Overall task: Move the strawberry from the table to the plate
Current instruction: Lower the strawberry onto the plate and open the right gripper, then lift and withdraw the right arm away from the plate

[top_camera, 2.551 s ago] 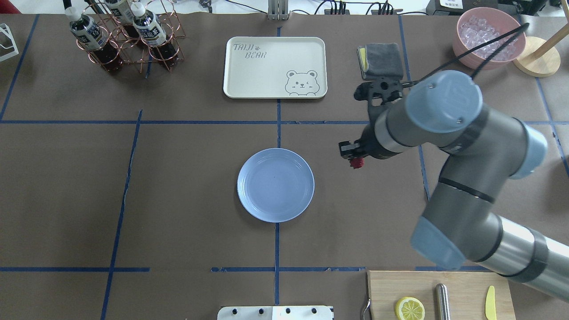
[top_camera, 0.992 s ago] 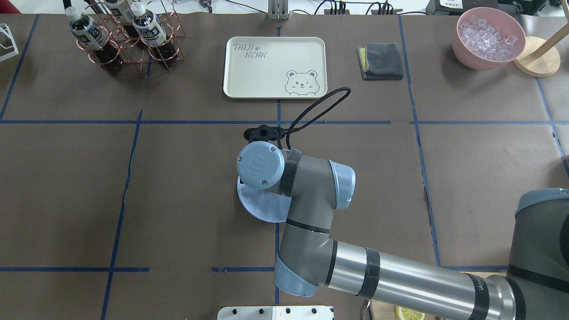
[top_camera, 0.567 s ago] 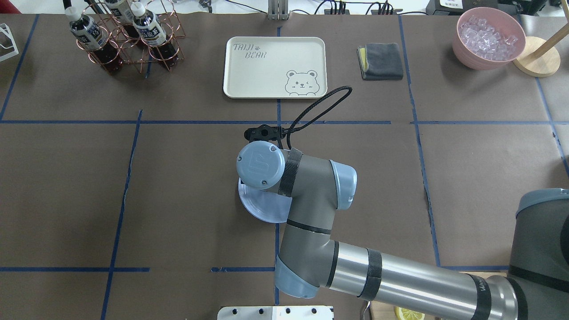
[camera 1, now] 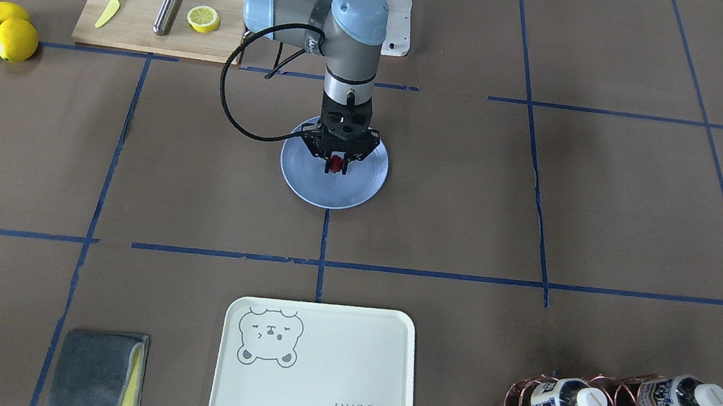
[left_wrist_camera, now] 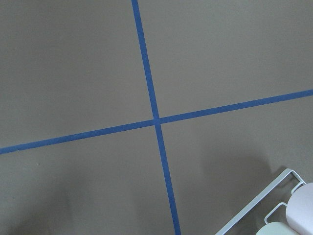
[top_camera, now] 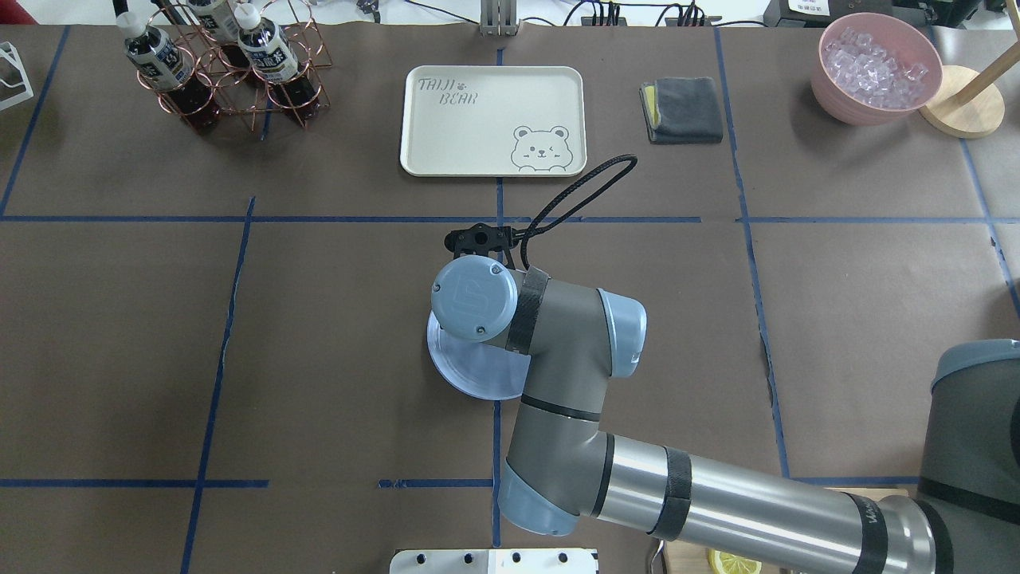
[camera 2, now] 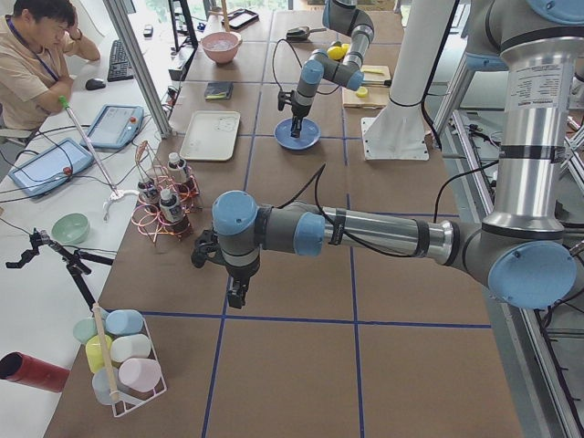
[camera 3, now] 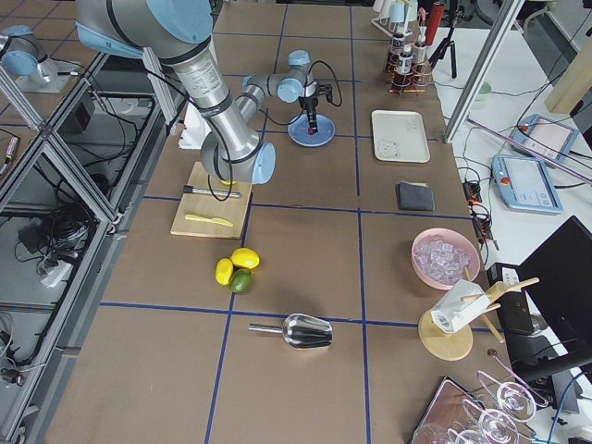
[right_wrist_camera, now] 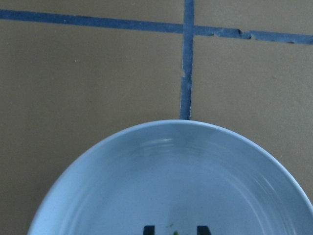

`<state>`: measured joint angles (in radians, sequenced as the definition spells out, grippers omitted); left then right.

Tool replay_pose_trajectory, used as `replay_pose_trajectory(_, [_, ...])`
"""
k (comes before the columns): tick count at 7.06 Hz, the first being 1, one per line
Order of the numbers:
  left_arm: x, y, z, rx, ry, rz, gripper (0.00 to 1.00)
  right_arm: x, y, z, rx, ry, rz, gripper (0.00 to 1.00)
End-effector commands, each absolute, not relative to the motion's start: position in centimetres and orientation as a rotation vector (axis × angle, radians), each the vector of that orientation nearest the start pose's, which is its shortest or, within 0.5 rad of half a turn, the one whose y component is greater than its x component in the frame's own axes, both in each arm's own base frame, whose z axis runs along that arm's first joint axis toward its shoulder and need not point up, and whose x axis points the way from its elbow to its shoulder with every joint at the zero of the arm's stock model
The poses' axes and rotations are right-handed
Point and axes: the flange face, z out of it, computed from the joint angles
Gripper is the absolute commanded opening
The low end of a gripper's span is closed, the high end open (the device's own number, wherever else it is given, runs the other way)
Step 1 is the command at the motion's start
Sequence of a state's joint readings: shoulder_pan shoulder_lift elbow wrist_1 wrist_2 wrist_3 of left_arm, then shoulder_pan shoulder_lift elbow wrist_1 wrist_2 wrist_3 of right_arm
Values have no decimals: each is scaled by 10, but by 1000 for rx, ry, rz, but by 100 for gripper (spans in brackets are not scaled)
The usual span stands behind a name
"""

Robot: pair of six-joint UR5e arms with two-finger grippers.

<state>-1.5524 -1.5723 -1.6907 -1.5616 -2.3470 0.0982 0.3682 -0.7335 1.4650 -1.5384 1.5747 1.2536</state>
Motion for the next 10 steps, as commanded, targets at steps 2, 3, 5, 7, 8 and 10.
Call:
replay_pose_trajectory(2, [-54, -498, 600, 137, 771, 154, 100, -623, -386, 166, 269, -788, 56, 100])
replay_pose_trajectory(3, [-54, -497, 601, 134, 771, 153, 100, -591, -390, 174, 290, -805, 62, 100])
replay_pose_trajectory(5, [-55, -497, 603, 133, 768, 154, 100, -507, -439, 179, 304, -806, 15, 100])
replay_pose_trajectory(7, [-55, -496, 604, 127, 762, 153, 100, -388, -524, 248, 301, -737, -107, 100])
replay_pose_trajectory(8, [-55, -496, 608, 117, 766, 149, 100, -311, -559, 306, 306, -684, -215, 100])
replay_pose_trajectory(10, [-55, -485, 614, 105, 771, 144, 100, -138, -586, 413, 273, -690, -339, 100])
